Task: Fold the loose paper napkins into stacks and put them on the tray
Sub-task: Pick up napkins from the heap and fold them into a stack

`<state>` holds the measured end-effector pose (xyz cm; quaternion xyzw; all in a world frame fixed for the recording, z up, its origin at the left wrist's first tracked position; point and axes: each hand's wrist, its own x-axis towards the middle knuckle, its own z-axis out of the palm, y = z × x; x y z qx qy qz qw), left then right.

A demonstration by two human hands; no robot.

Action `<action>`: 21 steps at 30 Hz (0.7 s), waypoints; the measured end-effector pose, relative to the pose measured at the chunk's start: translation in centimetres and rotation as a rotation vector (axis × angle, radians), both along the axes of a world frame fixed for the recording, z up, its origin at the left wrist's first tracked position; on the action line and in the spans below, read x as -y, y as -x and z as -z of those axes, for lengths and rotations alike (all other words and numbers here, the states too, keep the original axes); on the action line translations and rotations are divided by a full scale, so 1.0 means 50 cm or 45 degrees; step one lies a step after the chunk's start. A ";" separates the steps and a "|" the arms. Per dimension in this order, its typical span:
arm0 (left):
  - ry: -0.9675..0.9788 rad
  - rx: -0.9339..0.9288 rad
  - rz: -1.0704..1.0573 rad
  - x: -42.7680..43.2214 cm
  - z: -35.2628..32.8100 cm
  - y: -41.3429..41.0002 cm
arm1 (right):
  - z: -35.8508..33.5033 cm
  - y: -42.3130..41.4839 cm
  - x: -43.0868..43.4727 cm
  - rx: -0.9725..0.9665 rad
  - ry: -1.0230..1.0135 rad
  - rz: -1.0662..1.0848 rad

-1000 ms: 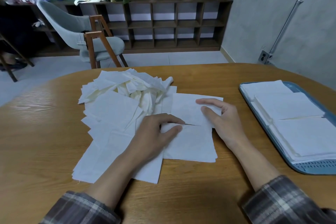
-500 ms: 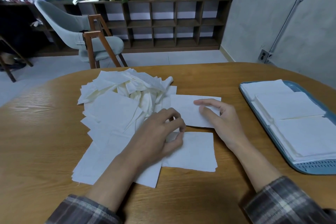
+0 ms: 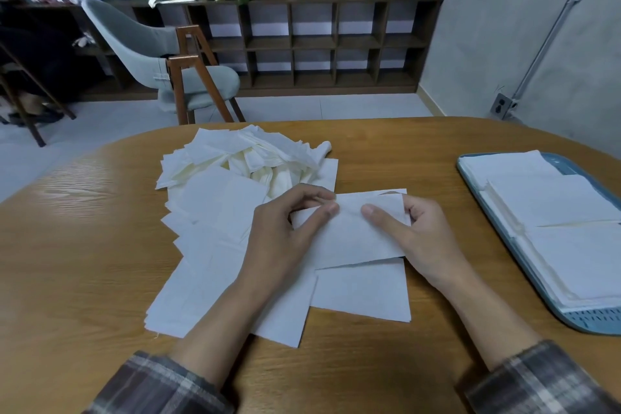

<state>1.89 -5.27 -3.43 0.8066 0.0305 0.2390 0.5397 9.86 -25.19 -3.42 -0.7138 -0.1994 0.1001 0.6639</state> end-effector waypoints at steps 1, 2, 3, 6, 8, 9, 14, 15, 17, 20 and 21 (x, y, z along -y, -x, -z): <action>-0.035 0.025 -0.009 0.000 0.000 0.000 | 0.000 0.001 0.002 -0.008 -0.012 0.003; -0.093 0.062 -0.010 -0.002 -0.001 -0.001 | -0.002 0.001 0.003 -0.019 -0.036 -0.001; -0.144 0.095 0.005 -0.004 -0.003 -0.002 | -0.004 0.002 0.004 -0.029 -0.058 -0.014; -0.066 0.054 0.120 -0.012 -0.008 0.001 | -0.001 -0.001 0.007 -0.083 -0.101 -0.061; 0.056 -0.013 0.198 -0.014 -0.012 0.002 | 0.000 -0.001 0.007 -0.102 -0.119 -0.066; 0.090 -0.016 0.213 -0.014 -0.012 0.003 | 0.000 -0.001 0.006 -0.109 -0.128 -0.064; 0.098 0.011 0.154 -0.010 -0.012 0.005 | -0.007 0.003 0.005 -0.123 -0.172 -0.068; 0.106 0.007 0.135 -0.009 -0.010 0.004 | -0.009 0.005 0.004 -0.123 -0.169 -0.072; 0.129 0.002 0.098 -0.009 -0.007 0.002 | -0.010 0.006 0.002 -0.122 -0.168 -0.073; 0.145 0.015 0.083 -0.009 -0.006 -0.001 | -0.009 0.006 0.001 -0.117 -0.130 -0.048; 0.153 0.019 0.074 -0.010 -0.006 -0.001 | -0.010 0.007 0.000 -0.124 -0.115 -0.041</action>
